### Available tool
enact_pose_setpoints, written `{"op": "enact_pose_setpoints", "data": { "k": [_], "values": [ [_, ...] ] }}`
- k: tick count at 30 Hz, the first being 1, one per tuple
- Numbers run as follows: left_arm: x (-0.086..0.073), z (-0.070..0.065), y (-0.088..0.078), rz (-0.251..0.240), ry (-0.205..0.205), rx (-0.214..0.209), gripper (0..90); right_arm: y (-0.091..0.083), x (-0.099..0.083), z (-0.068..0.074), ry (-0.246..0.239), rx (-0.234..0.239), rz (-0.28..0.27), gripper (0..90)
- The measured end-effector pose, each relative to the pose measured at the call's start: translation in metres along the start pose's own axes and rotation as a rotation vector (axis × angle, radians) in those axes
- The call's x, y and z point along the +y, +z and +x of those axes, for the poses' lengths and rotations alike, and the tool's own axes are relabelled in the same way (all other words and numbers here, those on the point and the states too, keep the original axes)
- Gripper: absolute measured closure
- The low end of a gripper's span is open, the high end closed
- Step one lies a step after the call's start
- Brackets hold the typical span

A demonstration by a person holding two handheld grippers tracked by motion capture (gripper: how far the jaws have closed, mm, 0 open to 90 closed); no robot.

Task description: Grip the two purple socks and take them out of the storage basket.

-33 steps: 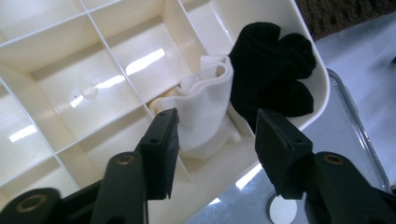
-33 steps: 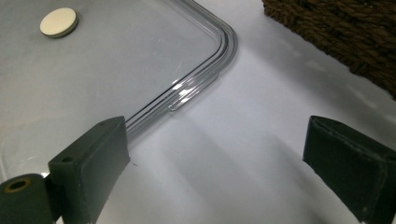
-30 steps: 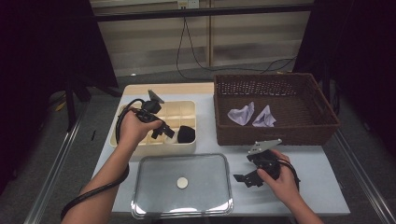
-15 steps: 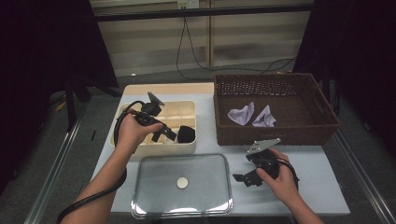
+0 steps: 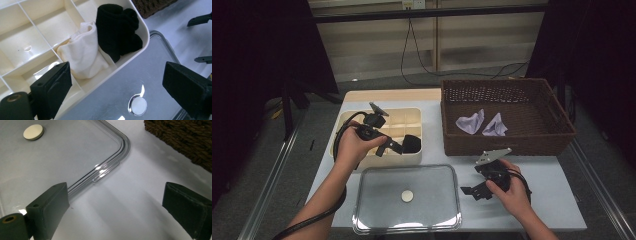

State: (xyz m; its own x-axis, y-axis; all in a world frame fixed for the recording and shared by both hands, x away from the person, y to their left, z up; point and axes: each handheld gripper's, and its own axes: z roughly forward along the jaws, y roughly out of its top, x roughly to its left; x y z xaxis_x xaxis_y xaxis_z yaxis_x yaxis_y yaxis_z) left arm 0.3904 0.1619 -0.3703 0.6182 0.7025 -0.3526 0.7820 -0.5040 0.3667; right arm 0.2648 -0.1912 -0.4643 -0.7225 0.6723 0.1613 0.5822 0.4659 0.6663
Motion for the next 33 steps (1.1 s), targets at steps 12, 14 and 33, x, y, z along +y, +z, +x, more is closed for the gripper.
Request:
{"op": "enact_pose_setpoints", "data": {
  "k": [12, 14, 33],
  "values": [
    [-0.009, -0.011, 0.003, -0.021, 0.066, -0.01, 5.7, 0.001, 0.0, 0.0, -0.005, 0.002, 0.003, 6.7],
    [-0.011, -0.012, 0.005, -0.027, 0.078, -0.015, 5.6, 0.001, 0.0, 0.0, -0.007, -0.001, 0.005, 6.7],
    [-0.024, -0.036, 0.014, -0.043, 0.212, -0.082, 4.2, 0.001, 0.001, 0.001, -0.008, -0.005, 0.013, 6.6]
  ]
}}
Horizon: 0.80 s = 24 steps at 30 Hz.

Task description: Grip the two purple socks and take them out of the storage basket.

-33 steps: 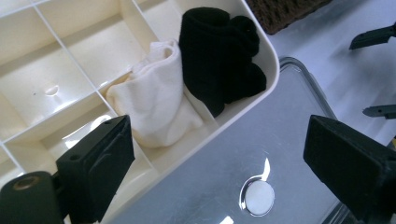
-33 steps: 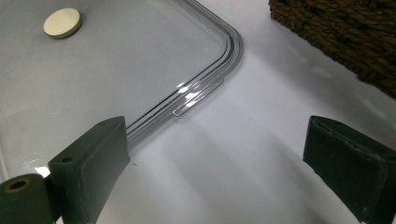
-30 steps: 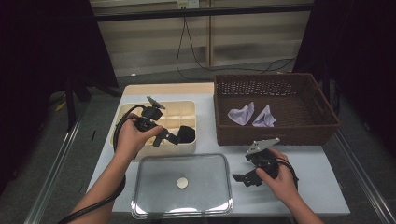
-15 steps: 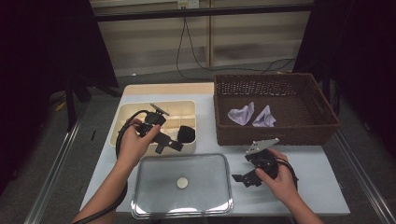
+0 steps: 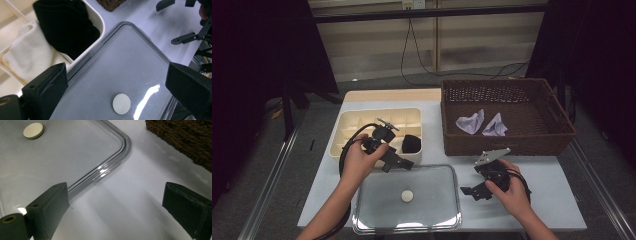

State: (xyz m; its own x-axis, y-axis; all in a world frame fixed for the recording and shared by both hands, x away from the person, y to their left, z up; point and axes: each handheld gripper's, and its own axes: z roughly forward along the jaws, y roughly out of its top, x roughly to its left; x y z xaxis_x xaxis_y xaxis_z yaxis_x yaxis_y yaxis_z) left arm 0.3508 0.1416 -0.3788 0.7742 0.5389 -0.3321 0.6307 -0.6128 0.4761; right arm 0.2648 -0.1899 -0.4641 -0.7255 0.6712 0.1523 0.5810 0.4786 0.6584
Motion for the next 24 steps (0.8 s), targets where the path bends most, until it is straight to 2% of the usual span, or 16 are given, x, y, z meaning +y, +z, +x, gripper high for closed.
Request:
{"op": "enact_pose_setpoints", "data": {
  "k": [4, 7, 10, 11, 14, 16, 19, 21, 24],
  "values": [
    [-0.002, -0.003, 0.005, -0.012, 0.03, -0.018, 4.2, -0.001, 0.0, 0.0, 0.0, 0.005, -0.009, 6.6],
    [-0.004, -0.006, 0.011, -0.032, 0.029, -0.026, 4.2, -0.001, 0.0, -0.001, 0.001, 0.005, -0.011, 6.6],
    [-0.005, -0.007, 0.012, -0.025, 0.053, -0.024, 4.2, -0.001, 0.0, -0.001, 0.0, 0.001, -0.005, 6.6],
    [-0.006, -0.011, 0.015, -0.013, 0.074, -0.009, 4.2, -0.001, 0.0, -0.001, 0.001, 0.007, -0.006, 6.6],
    [-0.008, -0.013, 0.02, -0.022, 0.07, -0.016, 4.2, -0.001, 0.0, 0.0, 0.004, 0.008, -0.004, 6.6],
    [-0.009, -0.014, 0.021, -0.009, 0.076, -0.017, 4.1, -0.001, 0.0, 0.0, 0.004, 0.006, -0.004, 6.7],
    [-0.012, -0.016, 0.026, -0.029, 0.07, -0.012, 4.1, -0.001, 0.0, -0.001, 0.0, 0.006, -0.005, 6.6],
    [-0.016, -0.016, 0.029, -0.048, 0.081, -0.03, 4.1, -0.002, 0.0, -0.001, 0.005, 0.004, -0.008, 6.7],
    [-0.02, -0.017, 0.033, -0.051, 0.068, -0.038, 4.1, -0.002, 0.0, -0.002, 0.005, 0.007, -0.008, 6.6]
  ]
}}
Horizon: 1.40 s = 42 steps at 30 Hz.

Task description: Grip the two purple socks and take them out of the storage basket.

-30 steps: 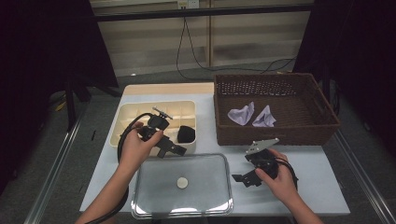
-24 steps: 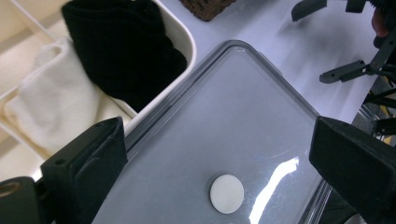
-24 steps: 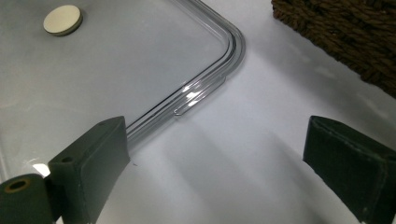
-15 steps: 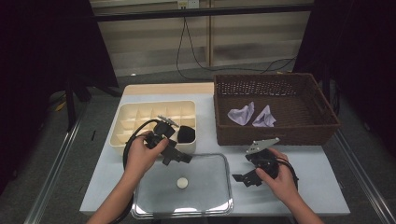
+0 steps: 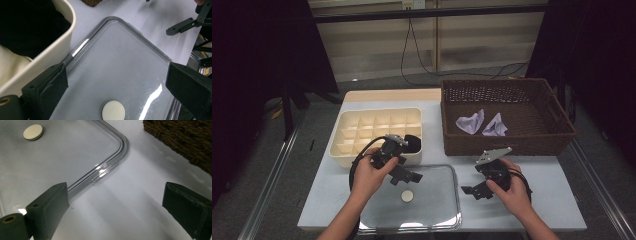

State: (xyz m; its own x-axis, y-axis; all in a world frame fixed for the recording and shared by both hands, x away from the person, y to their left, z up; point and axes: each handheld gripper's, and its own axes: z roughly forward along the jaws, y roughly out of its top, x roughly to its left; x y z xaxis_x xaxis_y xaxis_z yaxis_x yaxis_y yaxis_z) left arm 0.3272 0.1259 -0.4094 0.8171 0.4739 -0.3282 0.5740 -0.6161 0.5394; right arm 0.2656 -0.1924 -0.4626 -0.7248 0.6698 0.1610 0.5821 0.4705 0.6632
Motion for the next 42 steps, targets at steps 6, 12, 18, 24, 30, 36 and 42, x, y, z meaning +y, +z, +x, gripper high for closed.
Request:
{"op": "enact_pose_setpoints", "data": {
  "k": [6, 12, 18, 24, 30, 36, 42],
  "values": [
    [-0.007, 0.001, 0.007, 0.016, 0.0, -0.007, 4.0, 0.0, 0.001, -0.002, 0.006, 0.003, -0.001, 6.6],
    [-0.012, 0.0, 0.012, 0.049, 0.023, -0.015, 4.1, -0.002, 0.003, -0.003, 0.014, 0.011, -0.001, 6.6],
    [-0.015, -0.001, 0.02, 0.064, 0.047, -0.012, 4.1, -0.008, 0.004, -0.005, 0.025, 0.019, -0.008, 6.7],
    [-0.017, -0.001, 0.02, 0.073, 0.049, 0.0, 4.1, -0.012, 0.005, -0.006, 0.03, 0.029, 0.01, 6.6],
    [-0.02, 0.0, 0.015, 0.034, 0.016, -0.02, 4.1, -0.014, 0.004, -0.011, 0.048, 0.039, 0.018, 6.6],
    [-0.019, 0.0, 0.009, 0.015, 0.021, -0.013, 4.1, -0.016, 0.008, -0.016, 0.044, 0.04, 0.029, 6.6],
    [-0.022, 0.003, 0.012, 0.027, 0.013, -0.015, 4.1, -0.019, 0.014, -0.017, 0.032, 0.042, 0.061, 6.6]
  ]
}}
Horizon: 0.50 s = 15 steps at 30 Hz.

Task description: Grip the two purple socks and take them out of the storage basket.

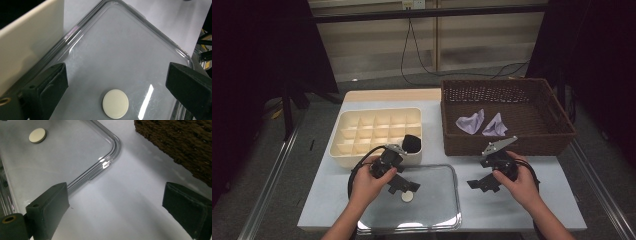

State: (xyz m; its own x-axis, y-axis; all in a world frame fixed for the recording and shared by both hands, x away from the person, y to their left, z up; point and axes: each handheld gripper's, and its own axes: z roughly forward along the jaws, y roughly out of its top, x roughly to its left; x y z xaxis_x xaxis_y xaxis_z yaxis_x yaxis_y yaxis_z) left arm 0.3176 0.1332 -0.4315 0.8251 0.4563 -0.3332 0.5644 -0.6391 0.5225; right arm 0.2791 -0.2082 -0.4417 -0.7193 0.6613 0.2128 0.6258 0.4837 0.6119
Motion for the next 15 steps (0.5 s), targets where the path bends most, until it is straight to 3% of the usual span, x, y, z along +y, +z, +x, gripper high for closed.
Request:
{"op": "enact_pose_setpoints", "data": {
  "k": [6, 8, 10, 15],
  "values": [
    [-0.001, 0.001, 0.0, 0.001, 0.003, -0.004, 4.1, -0.009, 0.005, -0.002, -0.018, -0.012, 0.04, 6.6],
    [-0.001, 0.0, 0.001, -0.012, -0.02, -0.003, 4.1, -0.012, 0.007, -0.003, -0.02, -0.017, 0.049, 6.6],
    [-0.001, 0.002, 0.0, -0.001, -0.003, -0.004, 4.1, -0.015, 0.009, -0.005, -0.026, -0.019, 0.057, 6.6],
    [-0.002, 0.0, 0.001, -0.018, -0.031, -0.02, 4.1, -0.027, 0.02, -0.007, -0.032, -0.02, 0.075, 6.6]
  ]
}}
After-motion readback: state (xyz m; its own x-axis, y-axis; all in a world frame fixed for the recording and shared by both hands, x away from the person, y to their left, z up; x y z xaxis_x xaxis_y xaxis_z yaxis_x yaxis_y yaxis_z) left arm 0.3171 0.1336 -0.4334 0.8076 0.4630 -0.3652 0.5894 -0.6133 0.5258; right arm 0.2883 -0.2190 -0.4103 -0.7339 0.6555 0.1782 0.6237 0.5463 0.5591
